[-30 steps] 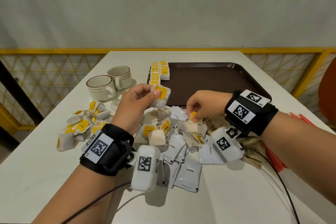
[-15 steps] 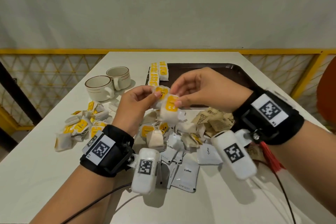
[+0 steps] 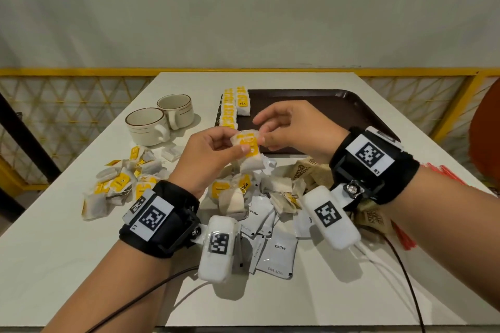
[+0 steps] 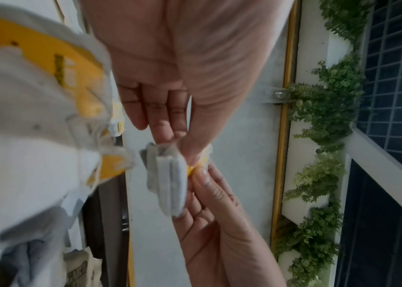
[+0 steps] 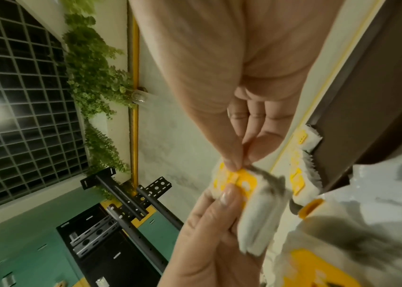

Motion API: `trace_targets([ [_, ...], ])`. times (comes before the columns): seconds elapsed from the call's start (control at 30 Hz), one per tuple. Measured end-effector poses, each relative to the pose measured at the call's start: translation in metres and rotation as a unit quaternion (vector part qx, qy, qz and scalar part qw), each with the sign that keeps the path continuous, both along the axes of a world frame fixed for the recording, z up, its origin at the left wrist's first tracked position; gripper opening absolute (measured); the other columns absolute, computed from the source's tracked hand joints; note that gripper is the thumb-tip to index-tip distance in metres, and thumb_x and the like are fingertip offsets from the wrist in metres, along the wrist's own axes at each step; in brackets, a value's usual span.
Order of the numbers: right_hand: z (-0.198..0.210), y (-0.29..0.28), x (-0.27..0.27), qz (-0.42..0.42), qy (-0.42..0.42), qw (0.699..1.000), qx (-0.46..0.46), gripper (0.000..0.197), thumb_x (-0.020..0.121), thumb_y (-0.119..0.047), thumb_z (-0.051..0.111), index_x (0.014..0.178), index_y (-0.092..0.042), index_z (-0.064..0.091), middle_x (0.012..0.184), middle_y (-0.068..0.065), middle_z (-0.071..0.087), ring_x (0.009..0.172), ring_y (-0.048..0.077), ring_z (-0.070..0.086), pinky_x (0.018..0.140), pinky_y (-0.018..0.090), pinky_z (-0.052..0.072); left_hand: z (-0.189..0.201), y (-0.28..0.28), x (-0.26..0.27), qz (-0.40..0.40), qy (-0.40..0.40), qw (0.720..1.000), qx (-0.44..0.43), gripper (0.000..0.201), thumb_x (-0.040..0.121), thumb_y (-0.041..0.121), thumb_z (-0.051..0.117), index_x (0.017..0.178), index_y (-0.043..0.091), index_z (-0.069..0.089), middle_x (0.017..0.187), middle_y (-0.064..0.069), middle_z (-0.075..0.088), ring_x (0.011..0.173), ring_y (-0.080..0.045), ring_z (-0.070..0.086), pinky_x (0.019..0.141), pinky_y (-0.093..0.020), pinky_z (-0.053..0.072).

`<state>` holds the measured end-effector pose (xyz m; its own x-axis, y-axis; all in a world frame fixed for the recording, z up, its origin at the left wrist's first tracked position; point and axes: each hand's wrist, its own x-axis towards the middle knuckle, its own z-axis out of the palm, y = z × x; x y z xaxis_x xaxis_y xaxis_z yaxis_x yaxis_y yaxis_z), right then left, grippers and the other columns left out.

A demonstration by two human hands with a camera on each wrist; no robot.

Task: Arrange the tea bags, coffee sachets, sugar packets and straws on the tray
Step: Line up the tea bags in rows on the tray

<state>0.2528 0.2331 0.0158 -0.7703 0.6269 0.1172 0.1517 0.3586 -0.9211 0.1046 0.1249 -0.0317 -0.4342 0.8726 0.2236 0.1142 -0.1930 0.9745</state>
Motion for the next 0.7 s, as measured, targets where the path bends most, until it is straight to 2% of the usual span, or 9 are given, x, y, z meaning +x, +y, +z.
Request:
trace_targets([
  [0.07,-0.002,0.009,0.007,0.014,-0.102,0.992,0.069,0.022,0.081,-0.003,0.072,0.101,-0.01,0.068,0.081,0.004,0.07,0.064,0.007,0.063,0.061,0.021,0.052,-0.001,0.001,-0.004,0.022,-0.009,1.0,-0.004,0.017,0.078,0.0,0.07,0.094,0.005,0.067,0.093,-0.018,0.068,0.084,-0.02,0.063,0.08,-0.028,0.053],
  [0.1,-0.004,0.014,0.011,0.034,-0.18,0.975,0.123,0.023,0.081,-0.007,0.073,0.102,-0.013,0.069,0.085,0.002,0.071,0.067,0.007,0.063,0.063,0.019,0.053,-0.001,0.002,-0.006,0.033,-0.018,0.999,-0.004,0.018,0.079,0.0,0.069,0.096,0.004,0.066,0.093,-0.017,0.068,0.083,-0.019,0.063,0.08,-0.028,0.052],
  [0.17,-0.01,0.018,0.017,0.082,-0.322,0.921,0.204,0.029,0.079,-0.016,0.076,0.107,-0.019,0.069,0.091,-0.004,0.07,0.072,0.004,0.062,0.067,0.012,0.049,-0.001,0.003,-0.009,0.046,-0.028,0.999,-0.005,0.019,0.08,0.0,0.068,0.098,0.004,0.066,0.09,-0.011,0.069,0.078,-0.014,0.064,0.074,-0.022,0.053],
  [0.2,-0.014,0.019,0.019,0.101,-0.363,0.901,0.214,0.034,0.078,-0.017,0.078,0.11,-0.02,0.068,0.094,-0.006,0.068,0.074,0.002,0.06,0.068,0.012,0.047,-0.001,0.003,-0.01,0.049,-0.029,0.998,-0.005,0.018,0.08,0.0,0.068,0.097,0.006,0.066,0.088,-0.009,0.069,0.076,-0.012,0.064,0.072,-0.02,0.053],
  [0.23,-0.017,0.018,0.02,0.111,-0.38,0.894,0.208,0.038,0.076,-0.018,0.079,0.112,-0.021,0.067,0.097,-0.006,0.066,0.077,0.003,0.059,0.071,0.014,0.047,-0.001,0.003,-0.01,0.049,-0.029,0.998,-0.006,0.017,0.08,0.0,0.068,0.096,0.007,0.066,0.087,-0.008,0.069,0.074,-0.01,0.064,0.07,-0.018,0.052],
  [0.33,-0.025,0.016,0.016,0.106,-0.379,0.898,0.197,0.045,0.073,-0.024,0.082,0.114,-0.022,0.063,0.101,-0.004,0.064,0.08,0.007,0.058,0.075,0.021,0.05,-0.003,0.004,-0.007,0.05,-0.031,0.998,-0.011,0.015,0.08,-0.001,0.068,0.093,0.008,0.066,0.087,-0.008,0.069,0.075,-0.011,0.065,0.071,-0.019,0.053],
  [0.43,-0.033,0.015,0.01,0.094,-0.384,0.888,0.236,0.044,0.073,-0.029,0.081,0.112,-0.022,0.06,0.091,-0.01,0.054,0.071,0.002,0.049,0.062,0.016,0.041,-0.003,0.003,-0.005,0.051,-0.031,0.998,-0.016,0.015,0.08,0.0,0.069,0.09,0.011,0.067,0.09,-0.011,0.07,0.081,-0.016,0.065,0.081,-0.027,0.054],
  [0.5,-0.036,0.015,0.008,0.088,-0.375,0.885,0.261,0.04,0.075,-0.027,0.08,0.109,-0.023,0.059,0.085,-0.014,0.047,0.069,0.001,0.045,0.058,0.015,0.036,-0.002,0.002,-0.004,0.052,-0.03,0.998,-0.017,0.015,0.08,0.001,0.069,0.09,0.011,0.067,0.092,-0.013,0.07,0.084,-0.019,0.065,0.085,-0.033,0.052],
  [0.7,-0.028,0.019,0.014,0.068,-0.291,0.918,0.262,0.023,0.084,-0.023,0.07,0.106,-0.023,0.063,0.08,-0.011,0.05,0.067,0.002,0.047,0.06,0.011,0.037,0.0,0.001,-0.002,0.054,-0.022,0.998,-0.014,0.016,0.08,0.002,0.07,0.095,0.008,0.068,0.094,-0.017,0.069,0.086,-0.021,0.064,0.088,-0.035,0.052],
])
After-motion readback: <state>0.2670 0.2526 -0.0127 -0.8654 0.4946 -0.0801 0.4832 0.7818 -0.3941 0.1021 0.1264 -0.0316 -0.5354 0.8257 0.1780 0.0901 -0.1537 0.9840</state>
